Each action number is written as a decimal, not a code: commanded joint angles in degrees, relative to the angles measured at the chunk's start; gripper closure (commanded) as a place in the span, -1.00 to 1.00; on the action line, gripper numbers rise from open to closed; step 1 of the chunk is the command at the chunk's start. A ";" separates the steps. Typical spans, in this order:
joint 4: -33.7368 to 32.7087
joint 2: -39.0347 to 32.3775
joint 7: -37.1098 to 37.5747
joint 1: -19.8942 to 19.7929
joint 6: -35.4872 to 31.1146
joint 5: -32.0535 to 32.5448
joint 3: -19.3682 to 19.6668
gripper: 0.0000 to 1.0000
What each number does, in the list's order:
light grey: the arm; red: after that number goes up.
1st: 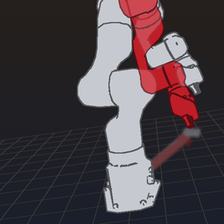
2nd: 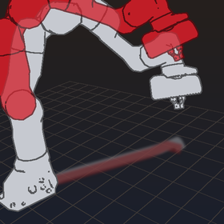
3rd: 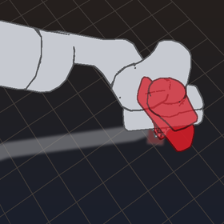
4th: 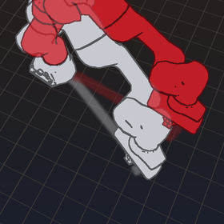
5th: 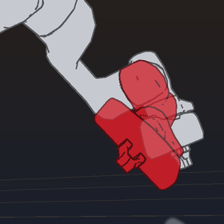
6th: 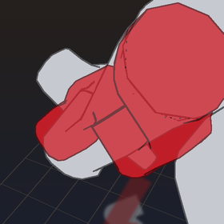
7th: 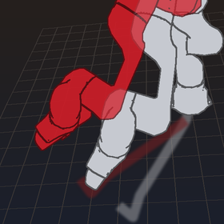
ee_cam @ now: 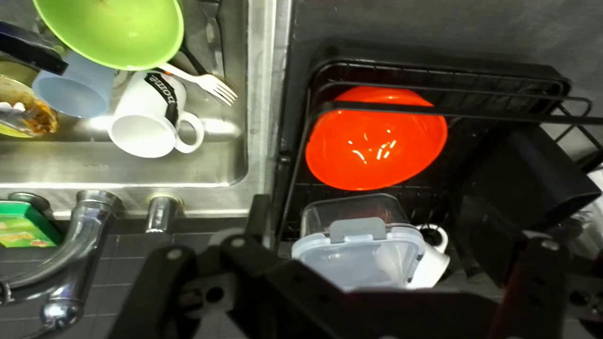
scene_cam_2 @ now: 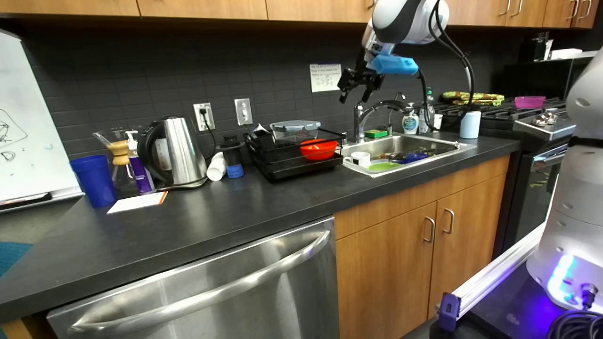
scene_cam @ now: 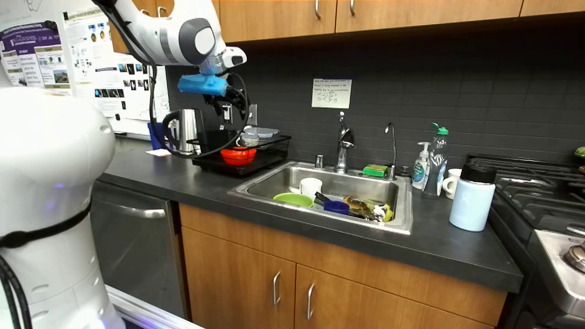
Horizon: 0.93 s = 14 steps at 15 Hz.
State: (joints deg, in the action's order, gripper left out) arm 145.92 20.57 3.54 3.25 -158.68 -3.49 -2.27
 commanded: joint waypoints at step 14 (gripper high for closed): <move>-5.09 3.83 2.52 3.55 19.23 12.58 -12.15 -1.00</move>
State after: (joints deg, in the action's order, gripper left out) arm 144.63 25.70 3.45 7.60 -143.83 7.78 -13.31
